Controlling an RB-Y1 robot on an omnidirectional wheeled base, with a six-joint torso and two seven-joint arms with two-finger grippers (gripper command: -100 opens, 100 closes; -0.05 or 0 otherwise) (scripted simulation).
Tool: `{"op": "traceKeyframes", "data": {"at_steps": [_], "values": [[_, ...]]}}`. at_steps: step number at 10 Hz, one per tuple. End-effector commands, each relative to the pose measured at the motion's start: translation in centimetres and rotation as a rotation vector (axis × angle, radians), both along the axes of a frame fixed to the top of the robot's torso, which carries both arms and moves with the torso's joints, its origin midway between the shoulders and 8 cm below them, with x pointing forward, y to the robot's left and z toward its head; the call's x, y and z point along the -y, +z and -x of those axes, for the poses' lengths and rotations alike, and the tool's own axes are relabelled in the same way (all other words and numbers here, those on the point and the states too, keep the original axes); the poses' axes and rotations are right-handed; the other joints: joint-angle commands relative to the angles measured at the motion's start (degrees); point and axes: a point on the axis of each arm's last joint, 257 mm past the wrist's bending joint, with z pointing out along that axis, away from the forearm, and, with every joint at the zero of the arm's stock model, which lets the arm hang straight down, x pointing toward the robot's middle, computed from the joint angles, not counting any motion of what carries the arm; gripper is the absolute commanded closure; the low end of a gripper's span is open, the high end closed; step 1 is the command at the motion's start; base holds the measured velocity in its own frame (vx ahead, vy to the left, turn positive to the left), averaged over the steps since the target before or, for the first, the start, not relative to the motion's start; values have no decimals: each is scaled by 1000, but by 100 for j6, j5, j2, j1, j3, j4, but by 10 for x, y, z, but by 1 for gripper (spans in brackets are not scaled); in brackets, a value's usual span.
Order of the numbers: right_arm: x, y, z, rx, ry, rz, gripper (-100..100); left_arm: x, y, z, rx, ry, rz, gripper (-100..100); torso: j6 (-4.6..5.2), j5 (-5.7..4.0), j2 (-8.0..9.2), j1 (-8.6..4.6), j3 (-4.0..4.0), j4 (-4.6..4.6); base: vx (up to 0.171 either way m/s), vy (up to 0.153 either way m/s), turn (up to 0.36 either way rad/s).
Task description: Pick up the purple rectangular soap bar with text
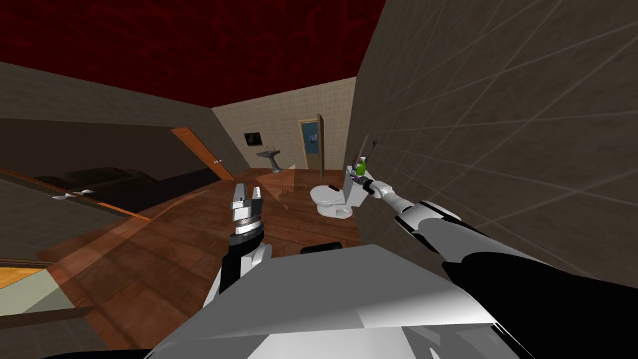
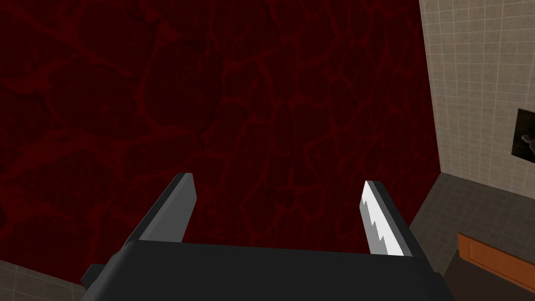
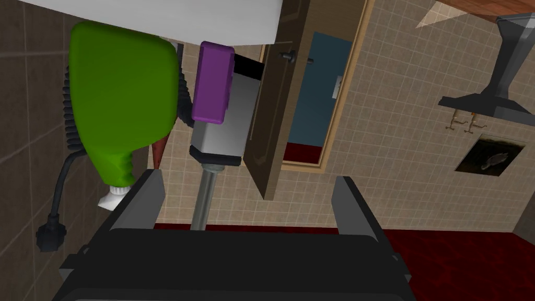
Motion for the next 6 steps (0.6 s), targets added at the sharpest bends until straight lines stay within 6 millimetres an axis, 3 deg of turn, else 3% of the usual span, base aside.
{"op": "traceKeyframes", "data": {"at_steps": [1,6], "values": [[13,6,5,-10,12,25,-100,0,0,0,0,0,0,0,0,0,0,0,0,0,-25,94,158],[51,11,29,-73,47,86,-100,0,0,0,0,0,0,0,0,3,-13,10,-7,-3,0,99,109]]}}
